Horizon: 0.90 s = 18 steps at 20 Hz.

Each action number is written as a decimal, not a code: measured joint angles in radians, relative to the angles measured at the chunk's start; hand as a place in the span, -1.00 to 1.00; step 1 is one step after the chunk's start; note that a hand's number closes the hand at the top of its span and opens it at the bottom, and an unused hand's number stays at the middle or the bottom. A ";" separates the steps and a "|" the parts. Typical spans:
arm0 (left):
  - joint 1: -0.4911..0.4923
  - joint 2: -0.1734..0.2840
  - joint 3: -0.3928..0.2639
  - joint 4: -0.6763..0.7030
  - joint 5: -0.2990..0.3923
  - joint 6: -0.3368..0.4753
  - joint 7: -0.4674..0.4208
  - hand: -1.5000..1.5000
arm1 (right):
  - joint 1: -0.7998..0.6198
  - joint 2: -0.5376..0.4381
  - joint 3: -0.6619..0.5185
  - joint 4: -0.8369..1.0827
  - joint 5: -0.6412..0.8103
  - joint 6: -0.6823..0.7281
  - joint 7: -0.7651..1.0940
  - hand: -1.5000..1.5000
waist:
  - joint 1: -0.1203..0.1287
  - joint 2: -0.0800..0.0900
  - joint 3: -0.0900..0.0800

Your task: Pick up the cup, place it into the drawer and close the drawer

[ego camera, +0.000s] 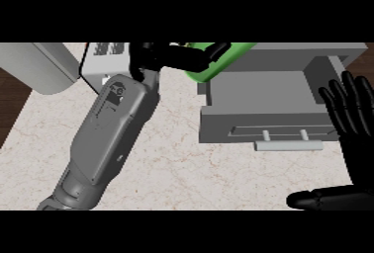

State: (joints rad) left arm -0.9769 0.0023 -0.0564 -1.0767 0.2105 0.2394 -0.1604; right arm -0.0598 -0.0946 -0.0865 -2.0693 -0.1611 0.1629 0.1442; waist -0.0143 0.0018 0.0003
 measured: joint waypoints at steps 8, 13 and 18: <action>-0.141 -0.002 -0.080 0.251 0.094 0.094 -0.085 1.00 | -0.028 0.001 -0.006 0.058 0.008 0.003 -0.034 -1.00 | -0.013 0.003 0.000; -0.202 -0.002 -0.151 0.375 0.177 0.135 -0.133 1.00 | -0.056 -0.016 -0.022 0.065 -0.012 0.011 -0.019 -1.00 | -0.021 0.005 0.000; -0.250 -0.002 -0.223 0.487 0.259 0.153 -0.164 1.00 | -0.062 -0.008 -0.009 0.058 -0.010 0.008 -0.015 -1.00 | -0.034 0.008 0.000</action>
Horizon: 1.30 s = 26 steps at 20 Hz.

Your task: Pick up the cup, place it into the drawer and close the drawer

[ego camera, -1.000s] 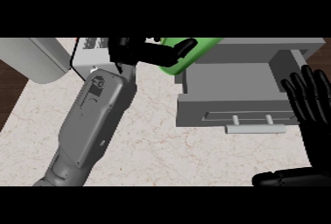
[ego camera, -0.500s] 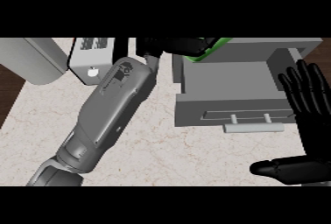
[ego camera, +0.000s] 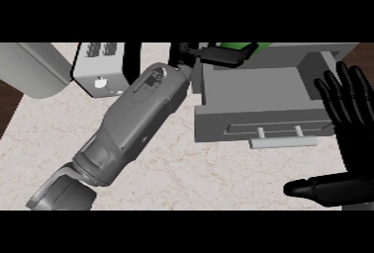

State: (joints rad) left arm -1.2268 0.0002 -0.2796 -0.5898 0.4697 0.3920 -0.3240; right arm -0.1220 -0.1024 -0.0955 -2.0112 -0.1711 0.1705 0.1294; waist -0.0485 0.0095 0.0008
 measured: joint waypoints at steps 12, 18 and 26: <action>-0.086 0.000 -0.183 0.175 0.095 0.036 -0.023 1.00 | 0.003 0.013 0.030 -0.006 0.000 0.012 -0.012 -1.00 | -0.044 0.011 0.001; -0.089 0.000 -0.275 0.216 0.104 0.072 -0.013 -1.00 | -0.031 0.000 0.019 0.009 -0.026 0.028 -0.007 -1.00 | -0.061 0.017 0.001; -0.093 0.000 -0.293 0.167 0.195 0.076 -0.041 -1.00 | -0.045 0.014 0.019 0.001 -0.061 0.024 0.007 -1.00 | -0.059 0.015 0.001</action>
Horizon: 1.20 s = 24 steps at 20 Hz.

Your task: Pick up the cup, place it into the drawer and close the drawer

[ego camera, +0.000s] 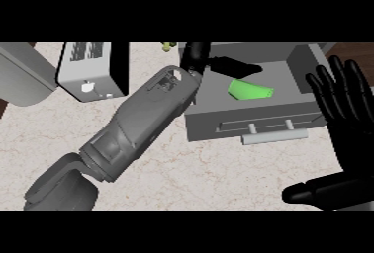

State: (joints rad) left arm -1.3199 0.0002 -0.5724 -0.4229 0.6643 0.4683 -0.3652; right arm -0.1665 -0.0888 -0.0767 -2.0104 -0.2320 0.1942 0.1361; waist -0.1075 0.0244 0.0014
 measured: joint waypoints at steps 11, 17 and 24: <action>0.042 0.005 0.086 -0.113 0.113 -0.064 -0.096 -1.00 | 0.055 -0.043 -0.047 -0.025 -0.101 0.065 0.020 1.00 | 0.074 -0.019 -0.001; 0.132 0.090 0.132 -0.247 0.130 -0.073 -0.066 -1.00 | 0.100 -0.118 -0.035 -0.052 -0.034 0.146 0.003 1.00 | 0.113 -0.030 -0.002; 0.353 0.224 0.156 -0.486 0.140 -0.064 -0.019 -1.00 | 0.161 -0.178 -0.019 -0.093 0.067 0.205 -0.009 1.00 | 0.132 -0.035 -0.002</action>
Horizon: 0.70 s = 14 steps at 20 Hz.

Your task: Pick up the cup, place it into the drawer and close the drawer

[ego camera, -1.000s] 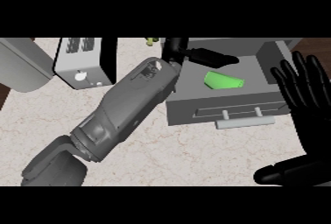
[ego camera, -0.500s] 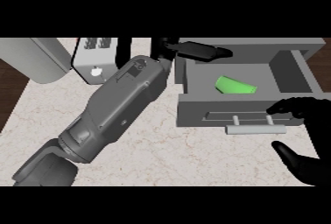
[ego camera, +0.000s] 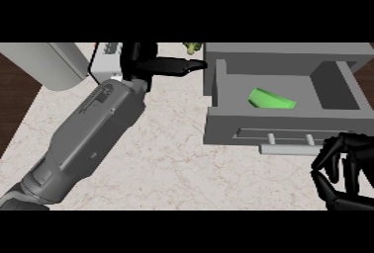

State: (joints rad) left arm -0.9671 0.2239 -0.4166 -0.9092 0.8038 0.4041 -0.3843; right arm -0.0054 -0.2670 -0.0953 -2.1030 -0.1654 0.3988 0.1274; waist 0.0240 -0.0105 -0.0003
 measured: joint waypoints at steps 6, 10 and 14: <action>0.224 0.121 0.016 -0.258 0.005 0.001 0.053 -1.00 | 0.011 0.010 0.054 0.028 0.136 -0.013 -0.003 1.00 | 0.005 0.002 0.000; 0.376 0.199 0.044 -0.402 0.018 -0.033 0.069 -1.00 | -0.027 0.002 0.078 0.101 0.240 -0.024 -0.035 1.00 | 0.006 0.005 0.000; 0.473 0.247 0.072 -0.471 0.034 -0.080 0.069 -1.00 | -0.048 -0.046 0.146 0.139 0.414 -0.023 -0.109 1.00 | 0.007 0.007 0.000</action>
State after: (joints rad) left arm -0.4939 0.4713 -0.3449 -1.3805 0.8381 0.3245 -0.3158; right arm -0.0537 -0.3129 0.0508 -1.9645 0.2482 0.3759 0.0185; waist 0.0307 -0.0032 -0.0001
